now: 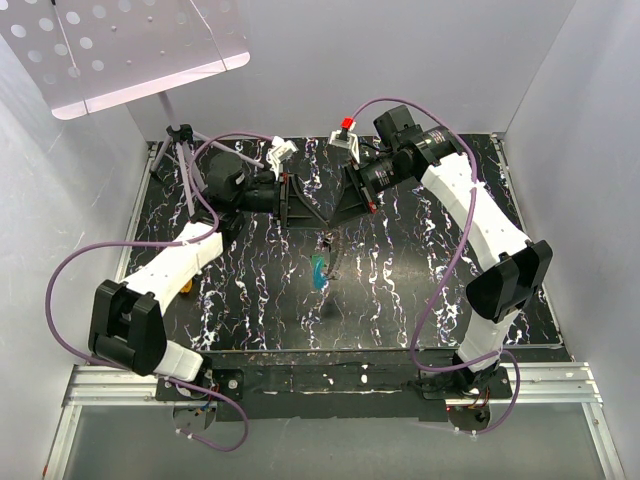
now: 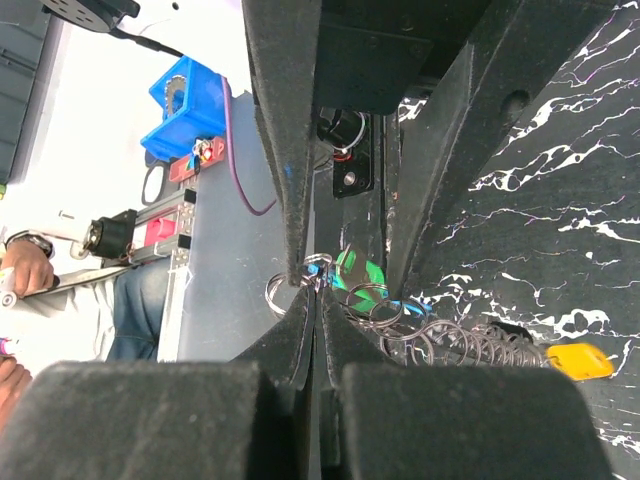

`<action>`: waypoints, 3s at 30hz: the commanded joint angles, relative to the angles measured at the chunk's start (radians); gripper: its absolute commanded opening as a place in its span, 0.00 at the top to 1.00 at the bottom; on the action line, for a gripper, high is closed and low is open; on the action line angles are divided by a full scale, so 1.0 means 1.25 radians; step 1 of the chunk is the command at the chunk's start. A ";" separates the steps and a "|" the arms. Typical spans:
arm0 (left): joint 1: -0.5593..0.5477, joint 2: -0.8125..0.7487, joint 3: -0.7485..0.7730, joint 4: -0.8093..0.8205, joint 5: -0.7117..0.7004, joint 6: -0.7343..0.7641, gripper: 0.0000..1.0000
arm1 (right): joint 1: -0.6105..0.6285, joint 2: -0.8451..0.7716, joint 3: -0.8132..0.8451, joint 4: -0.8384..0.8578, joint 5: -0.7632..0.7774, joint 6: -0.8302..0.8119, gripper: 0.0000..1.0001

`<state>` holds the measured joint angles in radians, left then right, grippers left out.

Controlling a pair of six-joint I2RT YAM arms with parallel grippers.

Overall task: Put the keys on the keyring
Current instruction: Adjust the key on the keyring.

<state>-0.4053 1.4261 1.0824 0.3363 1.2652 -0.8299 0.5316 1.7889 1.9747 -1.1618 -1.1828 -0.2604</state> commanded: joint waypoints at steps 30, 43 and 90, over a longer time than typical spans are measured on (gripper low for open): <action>-0.008 -0.023 0.012 0.171 0.016 -0.112 1.00 | -0.006 -0.015 0.055 0.024 0.002 0.029 0.66; 0.025 -0.039 -0.078 0.547 -0.135 -0.364 1.00 | -0.053 -0.063 0.071 0.037 0.041 0.021 0.57; -0.052 -0.008 -0.207 0.962 -0.688 -0.274 1.00 | -0.098 -0.030 0.046 0.491 -0.026 0.219 0.69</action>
<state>-0.4698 1.4200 0.7792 1.2934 0.4080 -1.1648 0.4011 1.7664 2.0327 -0.5995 -1.1641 -0.0246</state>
